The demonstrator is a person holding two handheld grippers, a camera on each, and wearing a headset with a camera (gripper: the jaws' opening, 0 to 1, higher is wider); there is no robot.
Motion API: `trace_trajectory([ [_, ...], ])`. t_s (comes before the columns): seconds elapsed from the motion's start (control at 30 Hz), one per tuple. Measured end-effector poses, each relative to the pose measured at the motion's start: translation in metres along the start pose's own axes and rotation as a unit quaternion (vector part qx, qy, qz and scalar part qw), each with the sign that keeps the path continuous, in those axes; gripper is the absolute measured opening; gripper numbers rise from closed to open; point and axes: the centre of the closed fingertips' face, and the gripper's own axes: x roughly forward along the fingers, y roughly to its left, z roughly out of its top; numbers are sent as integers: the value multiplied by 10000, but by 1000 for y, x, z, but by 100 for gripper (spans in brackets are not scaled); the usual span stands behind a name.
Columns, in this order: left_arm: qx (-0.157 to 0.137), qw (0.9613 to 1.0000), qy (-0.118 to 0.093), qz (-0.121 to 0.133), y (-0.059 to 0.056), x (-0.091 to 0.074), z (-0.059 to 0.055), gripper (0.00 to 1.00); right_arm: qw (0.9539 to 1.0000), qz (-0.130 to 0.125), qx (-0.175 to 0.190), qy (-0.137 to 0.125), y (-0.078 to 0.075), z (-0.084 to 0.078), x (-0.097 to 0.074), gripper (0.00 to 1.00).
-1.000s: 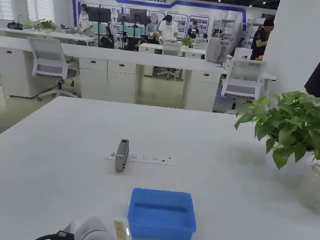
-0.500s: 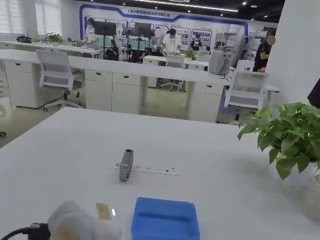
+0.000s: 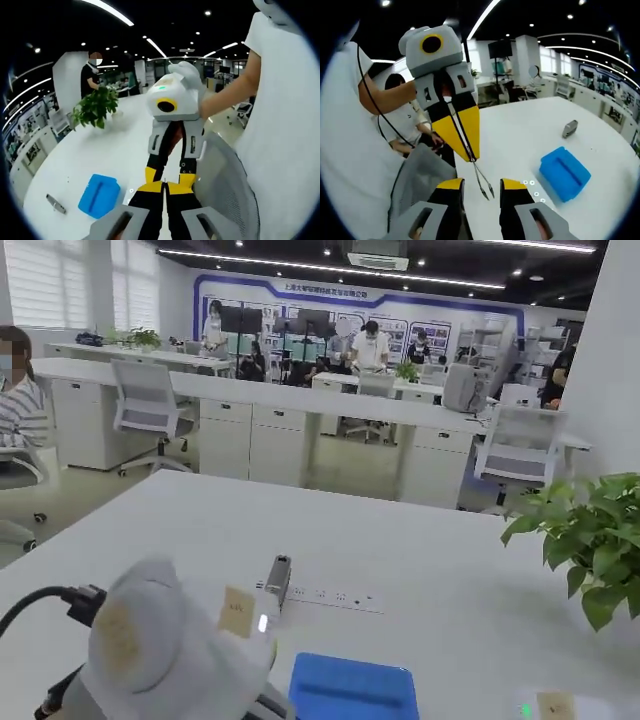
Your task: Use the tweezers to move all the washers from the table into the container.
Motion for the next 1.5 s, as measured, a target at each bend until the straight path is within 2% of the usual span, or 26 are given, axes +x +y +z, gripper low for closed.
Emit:
trace_trajectory([
  [0.07, 30, 10000, -11, -66, -4, -1, 3, 0, 9999, 129, -48, 10, 5, 0, 1, 20],
  [0.23, 146, 9998, 18, -148, -9, -3, 7, 0, 9996, 201, -176, 64, 7, -1, 0, 8],
  [0.4, 111, 9998, -49, -175, -10, -5, 8, 0, 9998, 203, -86, -18, 7, 3, 0, 11],
  [0.5, 92, 9998, -67, -147, -9, -6, 7, 0, 9995, 295, -3, -118, 10, 7, 1, 8],
  [0.63, 17, 9999, -50, -93, -9, -7, 4, 0, 9993, 371, -36, -86, 12, 6, 5, 6],
  [0.67, -5, 10000, -68, 30, -6, -6, 3, 0, 9993, 347, -60, -87, 12, 6, 6, 5],
  [0.7, -56, 9994, -145, 298, 1, -7, 4, 0, 9995, 184, -215, -138, 7, 8, 7, 5],
  [0.73, -176, 9985, -244, 467, 5, -7, 3, 0, 9994, 149, -289, -132, 6, 8, 8, 4],
  [0.77, -264, 9981, -281, 490, 4, -6, 1, 0, 9996, 104, -248, -105, 4, 7, 9, 3],
  [0.83, -381, 9939, -492, 914, 13, -9, 1, 0, 9995, -8, -257, -195, -1, 10, 12, 2],
  [0.87, -424, 9923, -588, 1002, 14, -10, 2, 0, 9994, -36, -245, -229, -2, 11, 13, 2],
  [0.93, -584, 9839, -867, 1449, 22, -15, 4, 1, 9994, -91, -144, -301, -8, 13, 17, 1],
  [0.97, -661, 9821, -925, 1501, 22, -17, 3, 4, 9993, -105, -119, -331, -11, 13, 19, 1],
  [1.03, -898, 9769, -912, 1713, 25, -20, -5, 11, 9993, -101, -4, -350, -17, 12, 24, 1],
  [1.07, -1000, 9713, -943, 1939, 30, -23, -10, 17, 9991, -172, 58, -383, -23, 12, 27, 1],
  [1.1, -1027, 9695, -918, 2028, 31, -25, -15, 20, 9989, -225, 57, -418, -26, 13, 28, 1],
  [1.13, -1172, 9606, -988, 2317, 36, -30, -20, 25, 9983, -326, 98, -475, -33, 13, 29, 1],
  [1.17, -1295, 9554, -1030, 2448, 38, -33, -25, 28, 9976, -429, 155, -513, -39, 14, 30, 1],
  [1.23, -1628, 9407, -1121, 2758, 41, -40, -38, 33, 9959, -624, 242, -607, -52, 15, 32, 1],
  [1.27, -1786, 9302, -1129, 3001, 43, -46, -47, 38, 9945, -705, 324, -709, -59, 18, 33, 1],
  [1.3, -1811, 9240, -1134, 3173, 44, -50, -52, 43, 9941, -693, 366, -746, -62, 18, 34, 2],
  [1.33, -1863, 9115, -1095, 3501, 46, -57, -60, 51, 9932, -707, 471, -791, -66, 19, 36, 2],
  [1.4, -1940, 9004, -1050, 3750, 46, -64, -70, 57, 9918, -816, 454, -869, -72, 22, 37, 2],
  [1.43, -2071, 8887, -998, 3968, 47, -68, -79, 61, 9917, -875, 412, -846, -75, 22, 39, 2],
  [1.47, -2134, 8831, -999, 4057, 47, -70, -84, 65, 9915, -913, 390, -846, -78, 23, 40, 2],
  [1.5, -2220, 8750, -1002, 4184, 48, -73, -92, 69, 9911, -954, 364, -857, -81, 23, 42, 2],
])
